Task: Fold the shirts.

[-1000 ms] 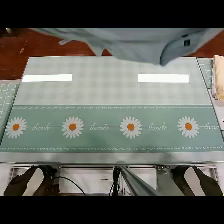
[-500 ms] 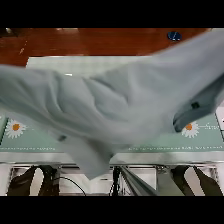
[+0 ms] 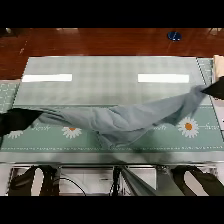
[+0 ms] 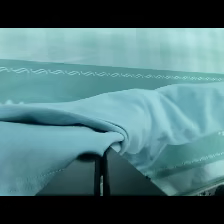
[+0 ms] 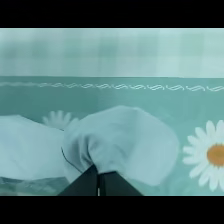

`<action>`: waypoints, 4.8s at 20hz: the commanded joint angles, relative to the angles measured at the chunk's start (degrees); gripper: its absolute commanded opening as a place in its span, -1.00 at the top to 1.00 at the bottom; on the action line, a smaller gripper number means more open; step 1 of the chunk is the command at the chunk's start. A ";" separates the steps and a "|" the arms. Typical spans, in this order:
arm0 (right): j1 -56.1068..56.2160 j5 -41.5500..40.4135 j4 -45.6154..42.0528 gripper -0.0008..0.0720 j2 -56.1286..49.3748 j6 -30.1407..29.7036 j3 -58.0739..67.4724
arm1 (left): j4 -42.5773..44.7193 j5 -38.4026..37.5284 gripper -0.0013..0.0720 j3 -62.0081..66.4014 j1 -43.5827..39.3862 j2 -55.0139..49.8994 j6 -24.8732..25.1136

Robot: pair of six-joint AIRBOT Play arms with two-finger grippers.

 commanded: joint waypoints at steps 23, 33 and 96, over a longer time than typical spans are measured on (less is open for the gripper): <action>6.67 -46.12 -8.41 -0.01 -17.35 -2.27 -3.04 | -3.74 43.60 0.90 -12.13 -23.58 -34.73 30.42; -14.78 -13.00 17.05 -0.49 -2.01 -10.45 -36.79 | -3.72 42.80 0.90 -12.13 -23.58 -34.75 31.28; -14.10 9.46 -0.13 0.94 6.10 1.64 19.74 | 16.48 -18.53 0.91 28.98 -6.10 -8.72 -2.84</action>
